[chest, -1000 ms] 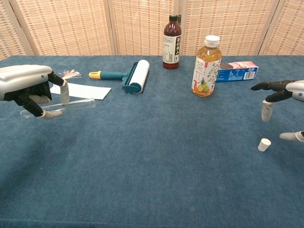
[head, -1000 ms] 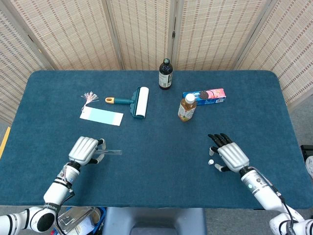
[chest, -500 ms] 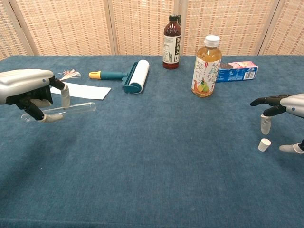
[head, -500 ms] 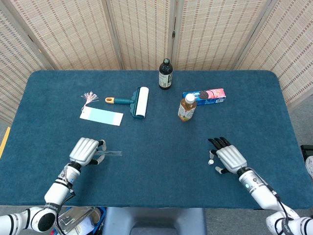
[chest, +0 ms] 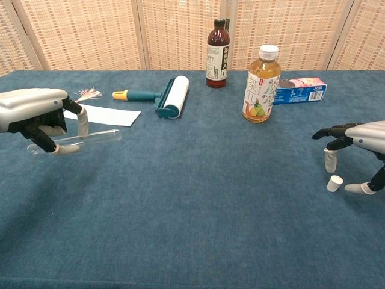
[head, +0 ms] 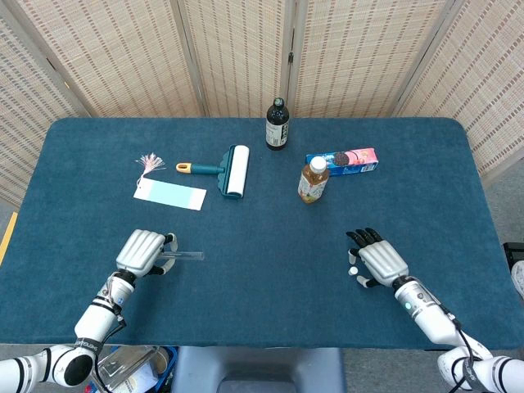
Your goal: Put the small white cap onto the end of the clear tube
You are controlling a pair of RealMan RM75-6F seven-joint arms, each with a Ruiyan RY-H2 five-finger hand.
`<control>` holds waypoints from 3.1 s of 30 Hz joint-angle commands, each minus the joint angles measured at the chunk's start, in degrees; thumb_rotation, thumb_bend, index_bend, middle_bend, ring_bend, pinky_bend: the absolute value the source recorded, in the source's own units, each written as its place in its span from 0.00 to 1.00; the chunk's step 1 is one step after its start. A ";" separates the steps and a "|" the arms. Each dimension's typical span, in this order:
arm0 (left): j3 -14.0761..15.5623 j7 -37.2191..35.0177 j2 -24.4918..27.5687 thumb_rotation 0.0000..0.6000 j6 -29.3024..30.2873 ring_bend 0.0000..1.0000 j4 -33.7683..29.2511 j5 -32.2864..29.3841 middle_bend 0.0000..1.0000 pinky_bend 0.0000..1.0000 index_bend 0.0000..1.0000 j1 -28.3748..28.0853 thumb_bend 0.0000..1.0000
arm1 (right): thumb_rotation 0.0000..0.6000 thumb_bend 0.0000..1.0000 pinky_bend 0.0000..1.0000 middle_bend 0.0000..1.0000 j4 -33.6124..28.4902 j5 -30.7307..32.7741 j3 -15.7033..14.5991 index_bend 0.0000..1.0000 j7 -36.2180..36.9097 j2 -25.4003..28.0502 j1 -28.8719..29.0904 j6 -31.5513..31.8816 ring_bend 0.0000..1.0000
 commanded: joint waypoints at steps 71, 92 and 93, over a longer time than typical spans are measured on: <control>-10.17 -14.53 0.54 1.00 -5.61 1.00 -4.45 -5.09 1.00 1.00 0.64 -6.18 0.34 | 1.00 0.40 0.00 0.24 -25.01 -6.05 10.97 0.65 19.76 17.53 3.48 10.59 0.00; -11.50 -11.81 -3.58 1.00 -0.78 1.00 -8.81 -4.19 1.00 1.00 0.64 -8.66 0.34 | 1.00 0.41 0.00 0.24 -26.74 -3.54 14.56 0.66 19.71 13.10 8.78 9.04 0.00; -11.56 -11.71 -3.62 1.00 -0.89 1.00 -9.03 -4.65 1.00 1.00 0.64 -8.79 0.34 | 1.00 0.41 0.00 0.24 -26.71 -3.40 14.65 0.66 19.77 12.92 8.96 8.94 0.00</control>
